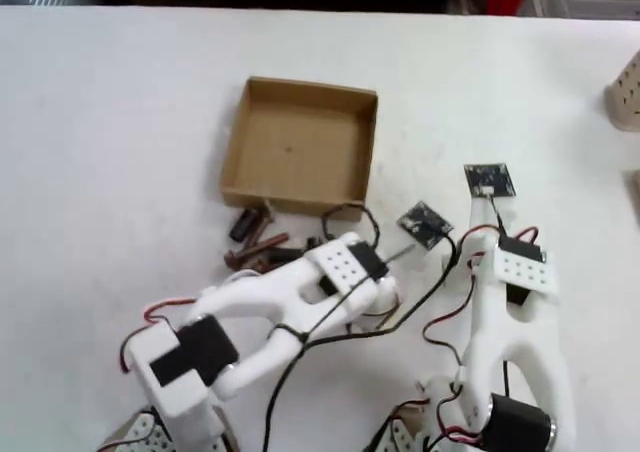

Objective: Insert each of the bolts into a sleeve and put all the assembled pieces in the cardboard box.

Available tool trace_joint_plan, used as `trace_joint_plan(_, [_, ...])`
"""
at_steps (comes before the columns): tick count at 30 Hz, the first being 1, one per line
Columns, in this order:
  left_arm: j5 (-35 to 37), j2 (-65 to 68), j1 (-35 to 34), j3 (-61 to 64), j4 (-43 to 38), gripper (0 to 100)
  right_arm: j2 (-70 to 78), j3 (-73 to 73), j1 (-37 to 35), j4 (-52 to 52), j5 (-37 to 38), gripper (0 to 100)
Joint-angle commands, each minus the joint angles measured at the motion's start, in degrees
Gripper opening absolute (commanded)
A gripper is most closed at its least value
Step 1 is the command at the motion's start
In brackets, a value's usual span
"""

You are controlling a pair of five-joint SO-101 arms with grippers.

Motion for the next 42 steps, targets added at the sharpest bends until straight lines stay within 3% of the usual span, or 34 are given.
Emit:
trace_joint_plan(1, [-3.1, -10.9, -2.9, 1.6, 3.0, 2, -1.4, -0.4, -0.7, -0.7, -0.4, 1.8])
trace_joint_plan(5, [0.4, -26.6, -9.8, 8.1, 2.8, 2, -1.4, -0.4, -0.7, -0.7, -0.4, 1.8])
trace_joint_plan(8, [3.0, -38.7, -18.7, 13.5, 2.8, 2, -1.3, -0.3, -0.7, -1.3, -0.4, 1.8])
trace_joint_plan(16, [14.2, -64.0, -53.0, 26.5, 2.0, 2, -1.3, 0.3, -0.7, -1.5, -0.4, 1.8])
trace_joint_plan(20, [20.5, -67.8, -65.2, 36.4, -6.3, 2, -1.3, 0.3, -0.7, -1.5, -0.3, 1.8])
trace_joint_plan(25, [21.0, -67.6, -68.5, 45.1, -14.2, 2, -1.3, 0.3, -0.7, -1.5, -0.2, 1.8])
trace_joint_plan(30, [20.9, -60.0, -70.0, 41.5, -11.6, 3, -1.3, 0.4, -0.7, -1.5, -0.1, 1.8])
trace_joint_plan(37, [17.5, -37.0, -69.8, 29.8, -8.3, 17, -1.3, 0.4, -0.7, -1.5, 0.1, 1.8])
trace_joint_plan(42, [14.6, -32.0, -70.1, 20.3, -1.1, 10, -1.3, 0.4, -0.7, -1.5, 0.1, 1.8])
